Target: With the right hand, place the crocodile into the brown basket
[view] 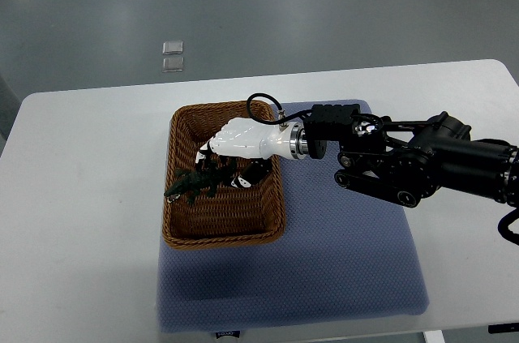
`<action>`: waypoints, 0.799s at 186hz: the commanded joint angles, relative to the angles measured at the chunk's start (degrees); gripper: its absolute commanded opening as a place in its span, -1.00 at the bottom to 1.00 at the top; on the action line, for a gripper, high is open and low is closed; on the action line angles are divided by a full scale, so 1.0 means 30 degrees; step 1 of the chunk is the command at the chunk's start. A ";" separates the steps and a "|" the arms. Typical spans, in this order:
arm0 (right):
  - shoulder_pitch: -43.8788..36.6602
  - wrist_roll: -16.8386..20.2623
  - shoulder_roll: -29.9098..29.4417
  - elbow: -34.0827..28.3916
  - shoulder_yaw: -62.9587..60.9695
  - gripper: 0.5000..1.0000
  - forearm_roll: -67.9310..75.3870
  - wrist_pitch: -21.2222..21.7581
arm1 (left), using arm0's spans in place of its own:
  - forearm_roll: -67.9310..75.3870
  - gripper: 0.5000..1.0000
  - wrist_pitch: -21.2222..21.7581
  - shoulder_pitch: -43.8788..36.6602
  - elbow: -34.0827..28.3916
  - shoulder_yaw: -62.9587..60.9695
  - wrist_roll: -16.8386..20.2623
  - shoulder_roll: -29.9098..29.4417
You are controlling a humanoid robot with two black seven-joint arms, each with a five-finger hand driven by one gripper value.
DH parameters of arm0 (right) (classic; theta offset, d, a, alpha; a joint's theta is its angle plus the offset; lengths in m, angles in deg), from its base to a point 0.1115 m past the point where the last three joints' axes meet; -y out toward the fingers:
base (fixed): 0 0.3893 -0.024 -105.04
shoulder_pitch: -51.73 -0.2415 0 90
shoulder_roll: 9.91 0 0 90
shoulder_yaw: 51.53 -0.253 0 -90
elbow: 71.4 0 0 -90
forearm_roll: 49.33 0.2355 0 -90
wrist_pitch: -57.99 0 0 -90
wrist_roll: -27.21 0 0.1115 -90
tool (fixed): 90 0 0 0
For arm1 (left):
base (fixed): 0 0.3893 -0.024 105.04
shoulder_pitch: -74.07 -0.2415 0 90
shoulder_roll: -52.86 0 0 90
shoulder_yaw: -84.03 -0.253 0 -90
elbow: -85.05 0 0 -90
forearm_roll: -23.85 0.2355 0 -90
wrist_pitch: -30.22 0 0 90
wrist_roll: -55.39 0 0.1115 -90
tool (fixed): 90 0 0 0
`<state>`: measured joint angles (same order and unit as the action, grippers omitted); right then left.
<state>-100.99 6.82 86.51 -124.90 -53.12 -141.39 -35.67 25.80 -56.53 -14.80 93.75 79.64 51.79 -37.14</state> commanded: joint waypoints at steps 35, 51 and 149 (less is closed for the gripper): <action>0.0284 0.0000 0.0232 0.0077 -0.0026 -0.13 0.0013 -0.0186 | -0.0003 1.00 0.0000 0.0003 0.0000 -0.0001 -0.0001 0.0000; 0.0284 0.0000 0.0291 0.0077 -0.0026 -0.07 0.0013 -0.0215 | -0.0003 1.00 0.0000 0.0003 0.0000 -0.0001 -0.0001 0.0000; 0.0049 -0.0117 0.1432 0.0018 -0.1636 0.59 0.0687 -0.0538 | -0.0003 1.00 0.0000 0.0003 0.0000 -0.0001 -0.0001 0.0000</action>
<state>-100.89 6.67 89.20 -124.87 -54.77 -140.33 -36.70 25.80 -56.53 -14.79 93.75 79.64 51.79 -37.14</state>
